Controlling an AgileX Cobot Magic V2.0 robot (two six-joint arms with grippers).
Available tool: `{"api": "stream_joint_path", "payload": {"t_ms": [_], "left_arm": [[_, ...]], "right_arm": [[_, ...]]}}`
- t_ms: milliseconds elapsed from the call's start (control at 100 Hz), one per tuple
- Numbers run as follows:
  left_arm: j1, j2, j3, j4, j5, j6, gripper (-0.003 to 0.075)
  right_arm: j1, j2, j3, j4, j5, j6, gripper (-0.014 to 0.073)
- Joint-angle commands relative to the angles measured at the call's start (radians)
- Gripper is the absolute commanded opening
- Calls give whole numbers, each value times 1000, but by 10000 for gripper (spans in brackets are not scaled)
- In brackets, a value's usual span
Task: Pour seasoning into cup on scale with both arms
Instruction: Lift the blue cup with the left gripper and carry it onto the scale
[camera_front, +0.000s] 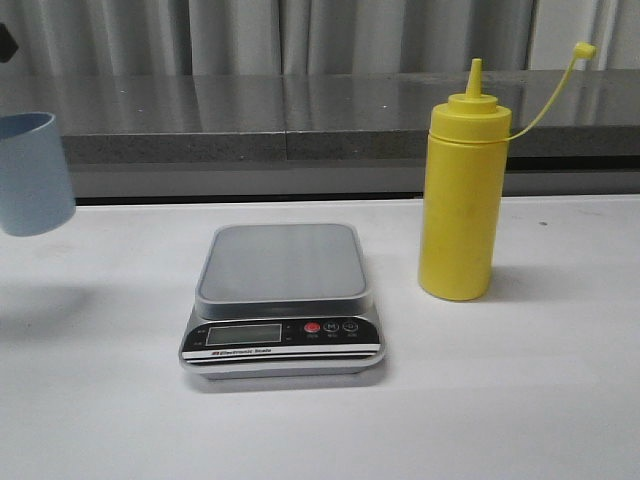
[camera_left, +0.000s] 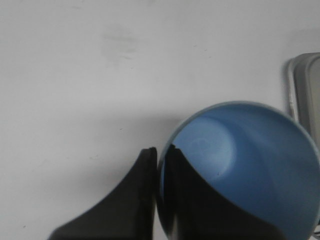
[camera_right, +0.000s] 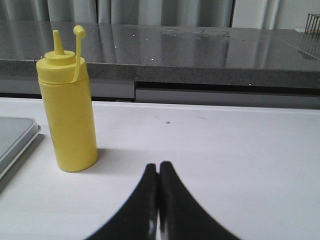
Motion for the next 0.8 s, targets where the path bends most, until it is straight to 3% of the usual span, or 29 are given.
{"api": "stream_joint_path", "payload": {"t_ms": [0, 370, 790], "left_arm": [[-47, -47, -58, -44, -8, 15, -20], [-280, 41, -189, -44, -21, 11, -20], [-433, 241, -392, -30, 23, 10, -20]], "right_arm": [[-7, -20, -21, -1, -83, -4, -69], [-7, -20, -21, -1, -83, -4, -69], [-7, -20, -21, -1, -83, -4, -69]]}}
